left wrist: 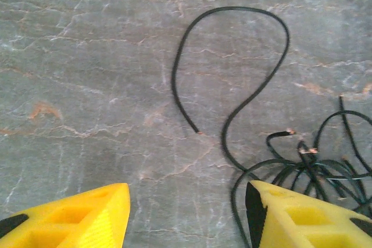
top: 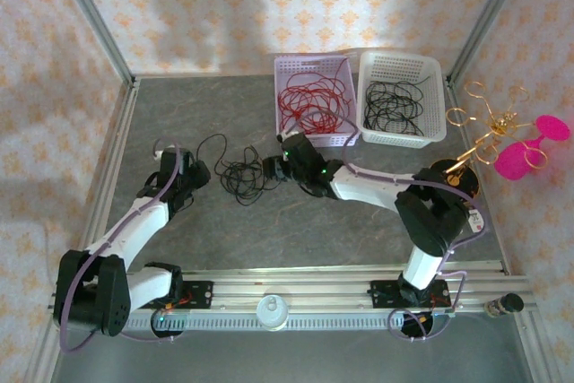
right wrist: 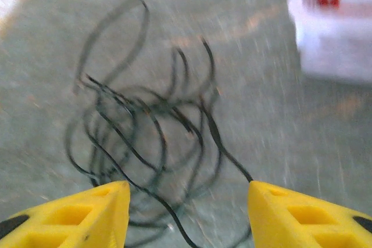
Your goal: Untangle the cables
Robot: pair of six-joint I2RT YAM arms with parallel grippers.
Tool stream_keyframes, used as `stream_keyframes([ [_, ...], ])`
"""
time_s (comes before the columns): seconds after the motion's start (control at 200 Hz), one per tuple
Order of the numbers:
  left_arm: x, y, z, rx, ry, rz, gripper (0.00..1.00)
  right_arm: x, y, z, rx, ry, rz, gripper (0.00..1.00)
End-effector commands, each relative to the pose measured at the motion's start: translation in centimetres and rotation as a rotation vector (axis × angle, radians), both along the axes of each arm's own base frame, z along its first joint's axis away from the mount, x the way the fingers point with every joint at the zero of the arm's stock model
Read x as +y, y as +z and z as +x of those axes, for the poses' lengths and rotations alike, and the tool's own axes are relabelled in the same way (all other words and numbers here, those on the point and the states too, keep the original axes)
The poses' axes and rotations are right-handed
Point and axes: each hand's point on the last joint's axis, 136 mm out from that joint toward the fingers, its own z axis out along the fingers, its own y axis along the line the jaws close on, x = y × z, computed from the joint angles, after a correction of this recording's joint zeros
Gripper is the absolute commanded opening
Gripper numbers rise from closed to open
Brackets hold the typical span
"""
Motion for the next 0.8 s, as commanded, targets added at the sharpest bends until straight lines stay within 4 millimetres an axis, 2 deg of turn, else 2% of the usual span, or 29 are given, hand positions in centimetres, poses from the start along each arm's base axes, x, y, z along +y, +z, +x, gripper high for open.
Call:
stream_keyframes([
  [0.0, -1.3, 0.3, 0.1, -0.024, -0.069, -0.019, 0.57, 0.8, -1.4, 0.1, 0.055, -0.043, 0.076, 0.55],
  [0.095, -1.9, 0.4, -0.1, -0.019, -0.093, -0.014, 0.57, 0.4, -2.8, 1.1, 0.06, -0.105, 0.051, 0.55],
  [0.365, -2.9, 0.8, -0.8, -0.032, -0.133, -0.009, 0.57, 1.4, -4.3, 2.7, 0.068, -0.154, 0.075, 0.5],
  [0.445, -3.3, 1.2, -0.8, -0.047, -0.144, -0.017, 0.57, 1.6, -4.4, 2.9, 0.065, -0.156, 0.091, 0.39],
  [0.526, -3.6, 1.8, -0.8, -0.061, -0.153, -0.023, 0.57, 1.3, -4.4, 3.1, 0.04, -0.159, 0.065, 0.21],
  [0.636, -5.0, 3.9, -0.8, -0.121, -0.201, -0.039, 0.56, 0.9, -2.4, 3.1, -0.041, -0.11, 0.019, 0.04],
  [0.696, -6.5, 5.7, -0.8, -0.186, -0.251, -0.054, 0.56, 0.6, -0.3, 2.8, -0.102, -0.078, -0.012, 0.0],
  [0.796, -8.7, 8.9, -1.0, -0.288, -0.337, -0.086, 0.57, -0.1, 4.5, 2.0, -0.191, -0.023, -0.037, 0.0],
])
